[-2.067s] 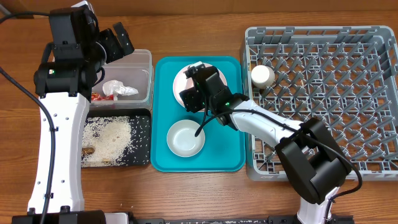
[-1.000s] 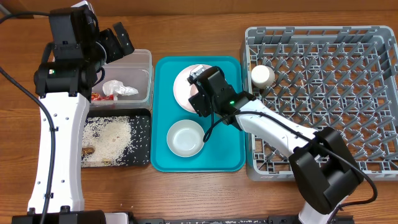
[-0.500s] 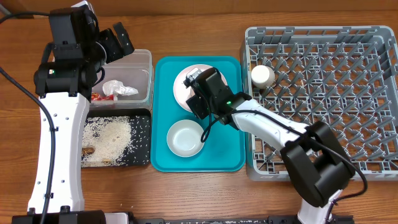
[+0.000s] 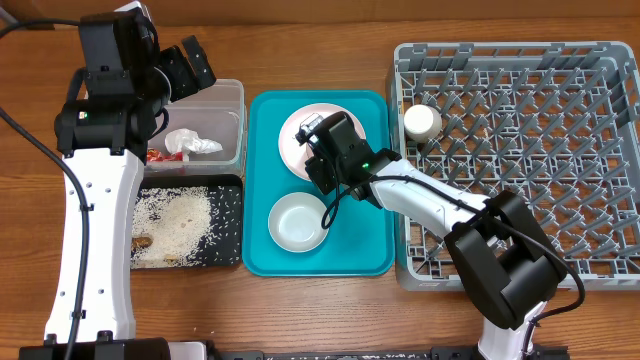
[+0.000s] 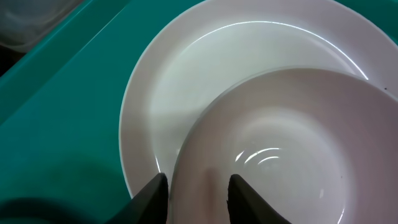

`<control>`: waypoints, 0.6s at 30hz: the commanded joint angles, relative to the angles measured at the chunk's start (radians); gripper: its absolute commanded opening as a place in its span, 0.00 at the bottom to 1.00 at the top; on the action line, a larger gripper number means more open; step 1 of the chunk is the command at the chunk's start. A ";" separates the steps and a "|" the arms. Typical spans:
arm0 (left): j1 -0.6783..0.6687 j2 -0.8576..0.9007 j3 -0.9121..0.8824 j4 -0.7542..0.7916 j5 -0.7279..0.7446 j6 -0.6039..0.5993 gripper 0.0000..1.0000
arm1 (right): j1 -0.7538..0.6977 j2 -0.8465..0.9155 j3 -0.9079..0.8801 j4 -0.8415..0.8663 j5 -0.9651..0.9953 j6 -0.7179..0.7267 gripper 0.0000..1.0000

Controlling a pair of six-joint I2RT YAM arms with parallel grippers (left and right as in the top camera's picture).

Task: Sort waste into correct bins and load items into the dishwasher
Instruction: 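Grasp the pink bowl's rim with the right gripper, then lift the pink bowl with the right gripper and lower it into the rack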

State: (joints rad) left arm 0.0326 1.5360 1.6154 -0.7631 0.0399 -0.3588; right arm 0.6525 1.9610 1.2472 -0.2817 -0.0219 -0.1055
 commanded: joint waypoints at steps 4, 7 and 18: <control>-0.007 0.001 0.009 0.003 -0.014 0.015 1.00 | 0.009 0.002 0.020 -0.014 -0.006 0.001 0.34; -0.007 0.001 0.009 0.003 -0.014 0.015 1.00 | 0.010 0.002 0.020 -0.018 -0.006 0.001 0.34; -0.007 0.001 0.009 0.003 -0.014 0.015 1.00 | 0.009 0.002 0.020 -0.035 -0.006 0.000 0.15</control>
State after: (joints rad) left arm 0.0326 1.5360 1.6154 -0.7631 0.0399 -0.3588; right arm 0.6563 1.9610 1.2472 -0.3180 -0.0219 -0.1120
